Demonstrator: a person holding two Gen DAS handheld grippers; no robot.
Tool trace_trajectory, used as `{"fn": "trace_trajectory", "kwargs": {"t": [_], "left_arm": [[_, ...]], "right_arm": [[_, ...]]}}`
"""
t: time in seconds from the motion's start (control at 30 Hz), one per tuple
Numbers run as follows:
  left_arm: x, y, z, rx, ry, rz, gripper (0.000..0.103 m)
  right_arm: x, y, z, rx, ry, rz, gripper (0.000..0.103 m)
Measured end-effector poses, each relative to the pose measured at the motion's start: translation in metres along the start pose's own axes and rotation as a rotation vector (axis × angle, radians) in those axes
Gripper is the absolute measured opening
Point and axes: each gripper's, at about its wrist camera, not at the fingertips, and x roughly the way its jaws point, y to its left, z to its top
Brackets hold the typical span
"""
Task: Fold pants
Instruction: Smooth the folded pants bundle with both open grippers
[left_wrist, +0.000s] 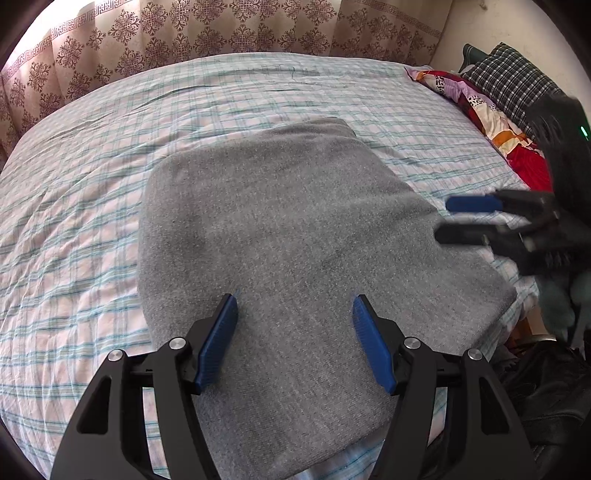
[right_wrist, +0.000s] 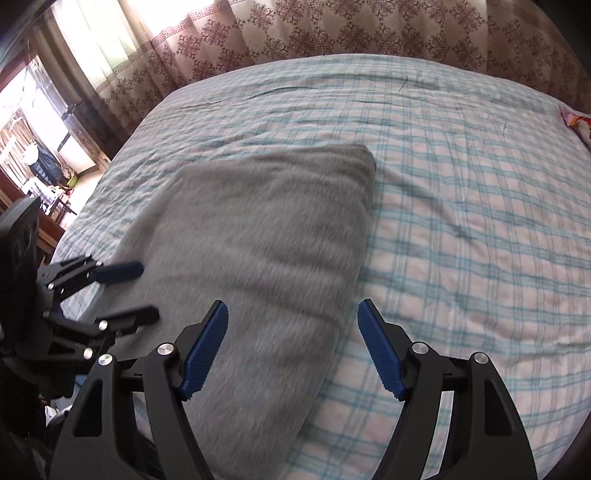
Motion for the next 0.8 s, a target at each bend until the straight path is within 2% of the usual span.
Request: {"fn": "trace_trajectory", "kwargs": {"t": [0.1,0.17,0.33,0.8], "left_arm": [[0.001,-0.002,0.000,0.005,0.000,0.010,0.067],[0.000,-0.002,-0.001,0.008,0.000,0.013,0.067],[0.001,0.000,-0.003,0.013,-0.004,0.013,0.067],[-0.002,0.001,-0.004,-0.001,-0.003,0.013,0.067]], "right_arm": [[0.002,0.010,-0.023,-0.036,0.039,0.017,0.073],[0.001,0.011,-0.032,-0.040,0.033,0.016,0.073],[0.006,0.004,-0.046,0.027,0.062,0.068,0.073],[0.000,0.008,-0.070,0.049,0.075,0.093,0.073]]}}
